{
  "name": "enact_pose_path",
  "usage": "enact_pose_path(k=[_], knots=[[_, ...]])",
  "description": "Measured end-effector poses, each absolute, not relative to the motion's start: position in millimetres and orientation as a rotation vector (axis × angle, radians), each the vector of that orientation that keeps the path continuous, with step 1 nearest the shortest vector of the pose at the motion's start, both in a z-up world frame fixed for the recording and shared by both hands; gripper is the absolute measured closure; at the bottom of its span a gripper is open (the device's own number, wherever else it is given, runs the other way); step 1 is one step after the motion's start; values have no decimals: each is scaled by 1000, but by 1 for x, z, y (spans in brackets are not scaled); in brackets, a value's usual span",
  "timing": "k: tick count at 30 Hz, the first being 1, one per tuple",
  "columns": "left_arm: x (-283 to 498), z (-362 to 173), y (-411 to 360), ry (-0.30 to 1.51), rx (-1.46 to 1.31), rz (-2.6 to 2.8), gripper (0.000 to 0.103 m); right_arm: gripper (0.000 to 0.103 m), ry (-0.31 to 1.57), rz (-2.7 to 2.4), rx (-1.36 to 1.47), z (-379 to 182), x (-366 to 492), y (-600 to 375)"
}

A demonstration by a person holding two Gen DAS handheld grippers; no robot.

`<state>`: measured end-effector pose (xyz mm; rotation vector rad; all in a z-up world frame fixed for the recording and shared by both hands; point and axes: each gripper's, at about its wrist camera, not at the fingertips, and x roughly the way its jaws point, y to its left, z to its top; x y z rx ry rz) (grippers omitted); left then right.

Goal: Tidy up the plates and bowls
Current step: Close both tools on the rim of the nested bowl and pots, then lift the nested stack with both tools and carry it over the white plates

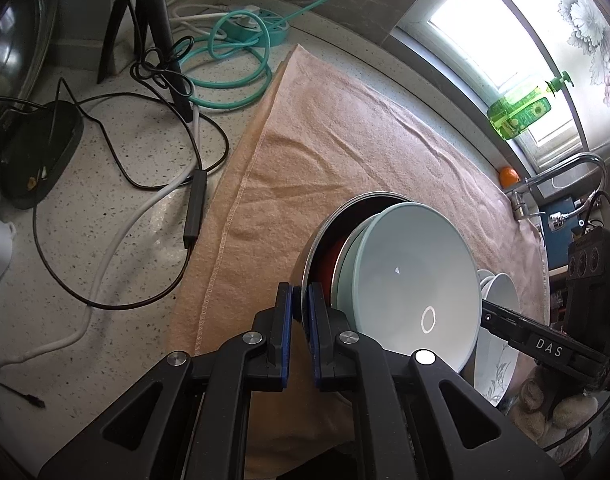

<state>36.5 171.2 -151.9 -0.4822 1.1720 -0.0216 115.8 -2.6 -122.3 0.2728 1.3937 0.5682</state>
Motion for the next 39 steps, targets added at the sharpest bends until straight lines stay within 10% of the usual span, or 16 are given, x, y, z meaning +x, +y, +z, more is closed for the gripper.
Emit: enact_pose_path(k=[39], knots=[[49, -100, 135, 1083, -424, -88, 97, 94, 1328, 543, 363, -76, 121, -50]])
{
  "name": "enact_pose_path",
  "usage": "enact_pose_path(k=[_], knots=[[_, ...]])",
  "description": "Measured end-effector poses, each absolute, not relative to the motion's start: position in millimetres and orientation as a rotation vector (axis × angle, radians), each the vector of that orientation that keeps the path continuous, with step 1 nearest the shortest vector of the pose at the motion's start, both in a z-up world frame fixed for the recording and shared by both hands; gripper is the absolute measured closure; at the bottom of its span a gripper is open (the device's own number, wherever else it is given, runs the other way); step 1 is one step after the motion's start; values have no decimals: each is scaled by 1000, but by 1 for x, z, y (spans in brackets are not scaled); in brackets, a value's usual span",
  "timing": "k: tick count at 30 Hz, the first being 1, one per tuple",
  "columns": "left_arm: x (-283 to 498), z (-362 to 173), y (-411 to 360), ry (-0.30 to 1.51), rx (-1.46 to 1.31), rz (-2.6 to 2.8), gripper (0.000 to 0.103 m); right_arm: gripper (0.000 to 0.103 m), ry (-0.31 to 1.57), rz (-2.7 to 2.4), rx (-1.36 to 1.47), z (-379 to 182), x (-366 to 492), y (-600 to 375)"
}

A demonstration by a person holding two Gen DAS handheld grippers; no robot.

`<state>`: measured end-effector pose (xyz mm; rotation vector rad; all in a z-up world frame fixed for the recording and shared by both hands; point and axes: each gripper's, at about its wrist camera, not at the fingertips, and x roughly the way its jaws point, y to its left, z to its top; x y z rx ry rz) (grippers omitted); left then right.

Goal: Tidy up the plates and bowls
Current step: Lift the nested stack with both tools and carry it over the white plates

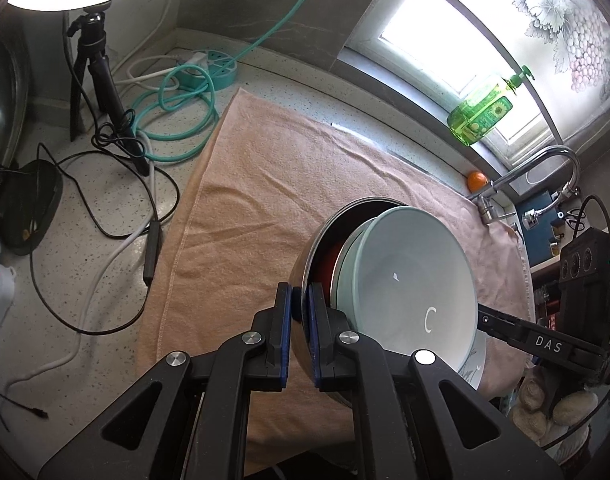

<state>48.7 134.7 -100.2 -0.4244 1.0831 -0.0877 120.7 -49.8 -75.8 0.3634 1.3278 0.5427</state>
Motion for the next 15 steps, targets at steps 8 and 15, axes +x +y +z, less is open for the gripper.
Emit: enact_pose_path(k=[8, 15], knots=[[50, -91, 116, 1072, -412, -116, 97, 94, 1305, 527, 369, -63, 118, -70], [53, -85, 95, 1067, -393, -153, 97, 94, 1289, 500, 391, -57, 113, -94]])
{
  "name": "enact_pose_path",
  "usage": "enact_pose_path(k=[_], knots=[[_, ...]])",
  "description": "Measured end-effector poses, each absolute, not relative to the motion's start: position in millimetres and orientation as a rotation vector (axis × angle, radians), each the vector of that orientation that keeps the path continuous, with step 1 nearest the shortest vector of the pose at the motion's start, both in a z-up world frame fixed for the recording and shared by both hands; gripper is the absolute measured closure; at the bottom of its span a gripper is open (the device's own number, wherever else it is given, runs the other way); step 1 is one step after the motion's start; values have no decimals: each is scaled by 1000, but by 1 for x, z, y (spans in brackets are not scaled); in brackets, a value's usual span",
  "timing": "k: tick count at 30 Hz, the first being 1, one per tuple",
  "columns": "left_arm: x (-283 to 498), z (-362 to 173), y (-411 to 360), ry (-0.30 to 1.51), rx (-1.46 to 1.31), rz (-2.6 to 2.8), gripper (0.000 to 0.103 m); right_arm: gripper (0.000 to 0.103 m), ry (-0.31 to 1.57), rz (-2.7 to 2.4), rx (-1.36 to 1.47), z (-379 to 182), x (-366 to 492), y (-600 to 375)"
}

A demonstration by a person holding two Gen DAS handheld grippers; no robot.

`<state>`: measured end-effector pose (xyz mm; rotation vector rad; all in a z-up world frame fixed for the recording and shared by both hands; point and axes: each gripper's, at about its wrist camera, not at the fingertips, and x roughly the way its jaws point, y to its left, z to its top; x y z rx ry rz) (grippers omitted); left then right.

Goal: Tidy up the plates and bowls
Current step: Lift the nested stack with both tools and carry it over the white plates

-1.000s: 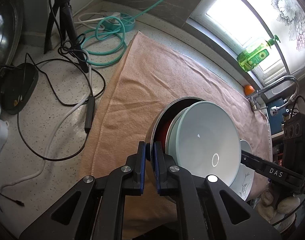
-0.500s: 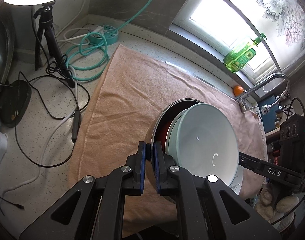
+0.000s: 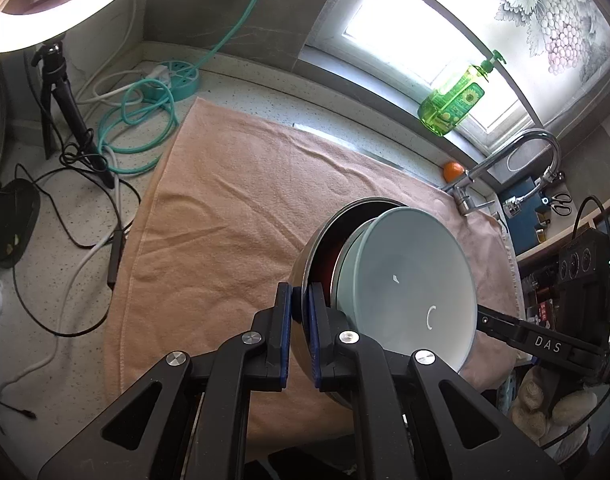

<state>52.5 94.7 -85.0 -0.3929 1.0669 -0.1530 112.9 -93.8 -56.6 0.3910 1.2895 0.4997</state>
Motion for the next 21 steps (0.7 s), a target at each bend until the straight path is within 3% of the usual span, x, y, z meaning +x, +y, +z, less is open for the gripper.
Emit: enact_pose_path(k=[21], knots=[[54, -91, 24, 1112, -346, -246, 97, 94, 1289, 402, 426, -56, 98, -169]])
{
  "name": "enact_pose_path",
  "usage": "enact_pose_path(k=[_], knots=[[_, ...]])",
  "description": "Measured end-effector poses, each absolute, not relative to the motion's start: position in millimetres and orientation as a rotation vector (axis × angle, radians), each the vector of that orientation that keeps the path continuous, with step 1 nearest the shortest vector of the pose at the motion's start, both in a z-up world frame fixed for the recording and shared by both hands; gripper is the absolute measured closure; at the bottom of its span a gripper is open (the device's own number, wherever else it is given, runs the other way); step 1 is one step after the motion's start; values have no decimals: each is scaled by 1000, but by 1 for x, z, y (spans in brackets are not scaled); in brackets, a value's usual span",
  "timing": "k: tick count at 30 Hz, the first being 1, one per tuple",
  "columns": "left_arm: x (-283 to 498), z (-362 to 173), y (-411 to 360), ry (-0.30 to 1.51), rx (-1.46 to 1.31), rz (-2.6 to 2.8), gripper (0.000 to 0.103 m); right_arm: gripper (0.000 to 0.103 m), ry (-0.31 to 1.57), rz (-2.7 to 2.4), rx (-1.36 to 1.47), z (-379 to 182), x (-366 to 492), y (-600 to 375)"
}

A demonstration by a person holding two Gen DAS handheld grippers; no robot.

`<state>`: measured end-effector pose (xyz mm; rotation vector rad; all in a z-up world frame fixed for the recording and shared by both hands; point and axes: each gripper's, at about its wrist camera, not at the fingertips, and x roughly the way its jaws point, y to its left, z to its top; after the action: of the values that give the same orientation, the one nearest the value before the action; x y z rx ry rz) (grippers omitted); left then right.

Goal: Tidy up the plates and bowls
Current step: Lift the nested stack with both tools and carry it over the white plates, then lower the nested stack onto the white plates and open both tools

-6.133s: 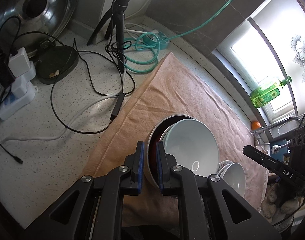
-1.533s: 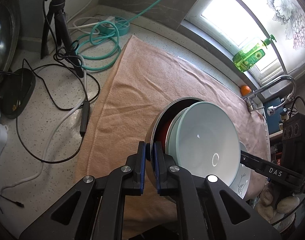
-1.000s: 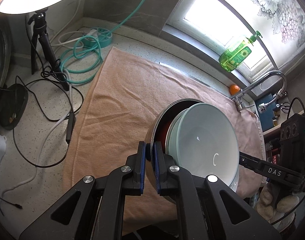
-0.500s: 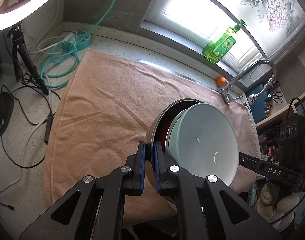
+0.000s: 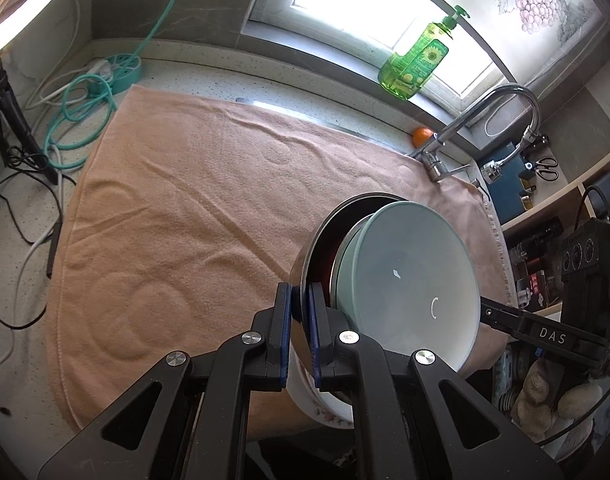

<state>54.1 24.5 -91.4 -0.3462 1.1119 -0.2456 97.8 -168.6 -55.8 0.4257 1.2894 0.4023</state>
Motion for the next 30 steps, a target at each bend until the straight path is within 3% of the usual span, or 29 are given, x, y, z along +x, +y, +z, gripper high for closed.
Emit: enact_pose_path(k=[30], knots=[[49, -116, -30, 1201, -300, -283, 96, 94, 1360, 336, 445, -88, 82, -221]])
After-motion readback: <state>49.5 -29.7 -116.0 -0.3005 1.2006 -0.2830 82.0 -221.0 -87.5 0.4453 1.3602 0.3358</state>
